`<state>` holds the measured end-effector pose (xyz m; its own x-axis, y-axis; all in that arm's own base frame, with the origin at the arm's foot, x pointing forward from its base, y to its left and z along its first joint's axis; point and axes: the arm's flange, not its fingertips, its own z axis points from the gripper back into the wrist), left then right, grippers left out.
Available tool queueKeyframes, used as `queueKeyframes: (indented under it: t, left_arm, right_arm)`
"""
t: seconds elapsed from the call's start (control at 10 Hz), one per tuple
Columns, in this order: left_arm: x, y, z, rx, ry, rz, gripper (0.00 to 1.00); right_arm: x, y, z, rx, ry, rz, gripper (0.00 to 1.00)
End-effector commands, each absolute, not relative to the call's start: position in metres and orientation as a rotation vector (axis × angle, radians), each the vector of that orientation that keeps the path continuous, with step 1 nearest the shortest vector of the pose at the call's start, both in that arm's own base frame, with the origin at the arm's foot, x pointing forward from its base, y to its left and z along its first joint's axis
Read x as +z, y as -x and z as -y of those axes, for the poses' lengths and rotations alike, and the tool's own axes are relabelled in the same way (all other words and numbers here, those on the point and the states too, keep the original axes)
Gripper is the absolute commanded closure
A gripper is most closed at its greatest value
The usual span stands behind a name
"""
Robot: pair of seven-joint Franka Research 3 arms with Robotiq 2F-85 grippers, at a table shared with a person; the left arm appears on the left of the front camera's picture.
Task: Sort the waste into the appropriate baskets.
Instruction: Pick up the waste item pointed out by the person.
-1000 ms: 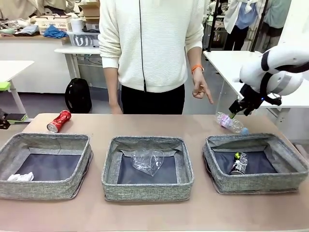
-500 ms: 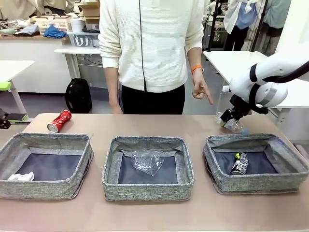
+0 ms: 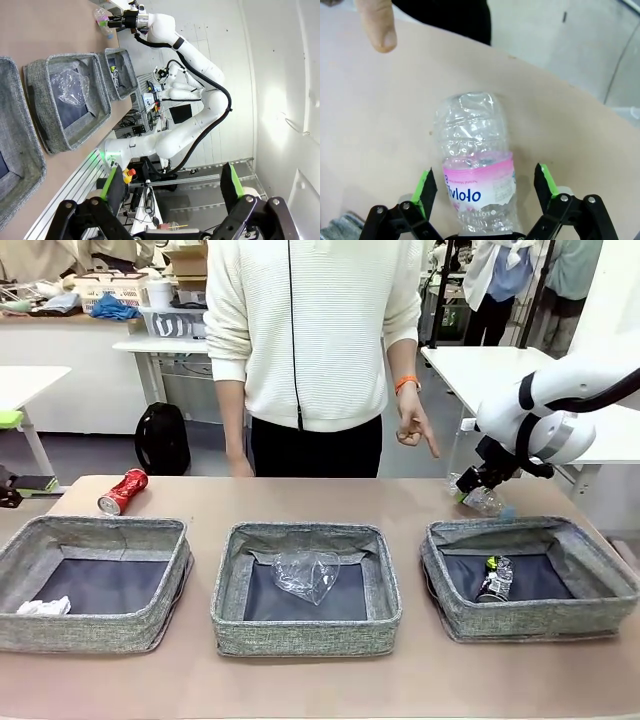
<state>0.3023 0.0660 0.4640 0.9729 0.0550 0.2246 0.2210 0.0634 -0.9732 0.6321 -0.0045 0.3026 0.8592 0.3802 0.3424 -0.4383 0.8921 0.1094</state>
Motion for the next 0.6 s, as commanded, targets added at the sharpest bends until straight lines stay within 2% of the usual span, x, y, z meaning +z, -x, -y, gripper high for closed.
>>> queueKeyframes:
  t: [0.0, 0.1, 0.2, 0.3, 0.5]
  left_arm:
    - [0.4659, -0.302, -0.0641, -0.135, 1.508, 0.243, 0.0]
    - [0.4659, -0.302, -0.0641, -0.135, 1.508, 0.243, 0.0]
    - [0.4659, -0.302, -0.0641, -0.135, 1.508, 0.243, 0.0]
    - [0.4659, -0.302, -0.0641, -0.135, 1.508, 0.243, 0.0]
    - [0.4659, -0.302, -0.0641, -0.135, 1.508, 0.243, 0.0]
  right_arm:
    - [0.3001, -0.63, 0.0062, 0.471, -0.222, 0.351, 0.08]
    - [0.3007, -0.6302, 0.0063, 0.464, -0.195, 0.345, 0.6]
    - [0.3005, -0.6305, 0.0067, 0.465, -0.192, 0.344, 0.68]
    - [0.299, -0.6314, 0.0076, 0.458, -0.184, 0.33, 1.0]
    - [0.2991, -0.632, 0.0081, 0.443, -0.17, 0.329, 1.0]
